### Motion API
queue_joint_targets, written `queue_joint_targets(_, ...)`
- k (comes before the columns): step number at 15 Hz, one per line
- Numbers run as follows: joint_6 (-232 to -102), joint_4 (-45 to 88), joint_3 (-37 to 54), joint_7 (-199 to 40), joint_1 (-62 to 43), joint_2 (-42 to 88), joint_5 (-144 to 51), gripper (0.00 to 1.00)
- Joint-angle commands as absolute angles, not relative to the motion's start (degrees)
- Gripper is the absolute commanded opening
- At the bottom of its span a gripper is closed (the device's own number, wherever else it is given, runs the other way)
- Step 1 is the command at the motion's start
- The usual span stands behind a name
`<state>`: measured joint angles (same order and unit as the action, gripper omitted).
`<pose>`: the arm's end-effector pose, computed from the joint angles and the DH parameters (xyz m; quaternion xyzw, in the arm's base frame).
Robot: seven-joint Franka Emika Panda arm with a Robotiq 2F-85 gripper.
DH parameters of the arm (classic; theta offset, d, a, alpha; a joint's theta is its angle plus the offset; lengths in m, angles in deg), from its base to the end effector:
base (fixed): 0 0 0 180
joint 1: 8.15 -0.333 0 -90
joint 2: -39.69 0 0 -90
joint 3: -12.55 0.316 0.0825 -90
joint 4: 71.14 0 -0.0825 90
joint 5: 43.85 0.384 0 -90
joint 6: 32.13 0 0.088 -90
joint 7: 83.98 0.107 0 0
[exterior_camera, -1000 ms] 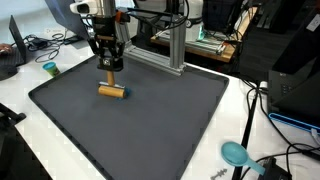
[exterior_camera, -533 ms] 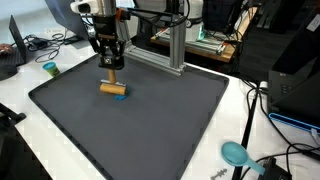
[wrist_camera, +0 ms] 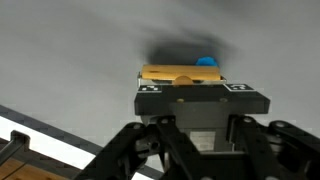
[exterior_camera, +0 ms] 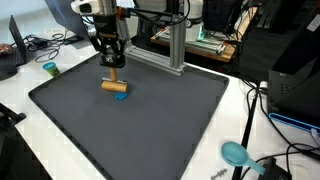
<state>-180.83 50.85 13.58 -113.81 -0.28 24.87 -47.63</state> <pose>0.5876 -0.0694 0.3073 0.9691 0.2233 0.0928 0.0494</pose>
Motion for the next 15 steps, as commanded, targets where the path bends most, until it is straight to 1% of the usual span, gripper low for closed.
queue_joint_targets(1, -177.5, 51.9, 11.7, -112.3, -1.0, 24.4, -51.8, 0.22)
queue_joint_targets(4, -177.0, 51.9, 11.9, -113.0, -0.7, 24.7, -51.3, 0.22)
queue_joint_targets(6, -178.5, 52.5, 13.3, -116.0, 0.6, 25.8, -47.2, 0.22)
queue_joint_targets(11, -182.5, 57.5, 16.1, -128.2, 2.9, 32.8, -36.1, 0.22)
queue_joint_targets(15, -182.4, 59.2, 15.9, -134.6, 1.0, 34.0, -31.0, 0.22)
